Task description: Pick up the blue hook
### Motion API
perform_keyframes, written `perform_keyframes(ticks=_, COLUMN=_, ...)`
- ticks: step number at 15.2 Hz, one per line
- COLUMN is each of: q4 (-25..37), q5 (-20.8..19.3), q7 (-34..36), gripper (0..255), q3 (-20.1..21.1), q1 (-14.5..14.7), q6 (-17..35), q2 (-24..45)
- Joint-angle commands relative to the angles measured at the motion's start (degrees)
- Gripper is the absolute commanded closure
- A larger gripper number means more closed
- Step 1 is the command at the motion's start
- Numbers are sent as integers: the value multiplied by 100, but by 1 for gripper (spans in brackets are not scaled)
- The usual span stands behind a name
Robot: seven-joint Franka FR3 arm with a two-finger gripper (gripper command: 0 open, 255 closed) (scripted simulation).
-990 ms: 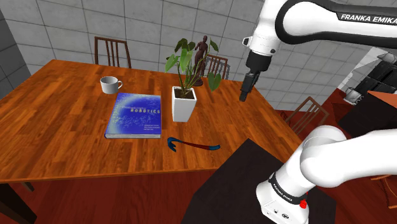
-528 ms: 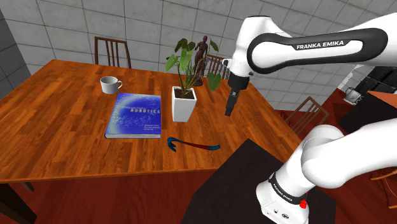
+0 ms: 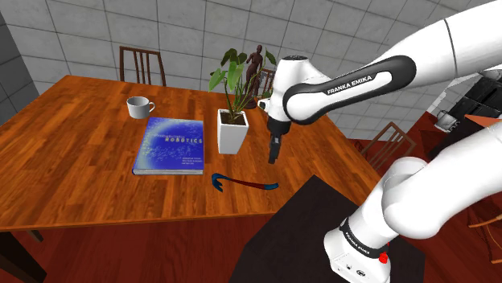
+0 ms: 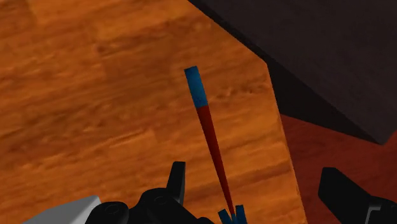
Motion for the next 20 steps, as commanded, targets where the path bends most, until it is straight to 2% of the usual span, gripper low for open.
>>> perform_keyframes(ticks=1, q4=-21, q5=-47, q7=-209, gripper=0, q3=10, q1=61, q6=472, q2=449)
perform_keyframes(ticks=11, q4=495, q5=-525, q7=-969, gripper=0, q3=128, q1=255, q6=2350, q2=2887)
perform_keyframes(ticks=20, q4=603, q5=-664, q7=-843, gripper=0, q3=57, q1=296, q6=2931, q2=3578)
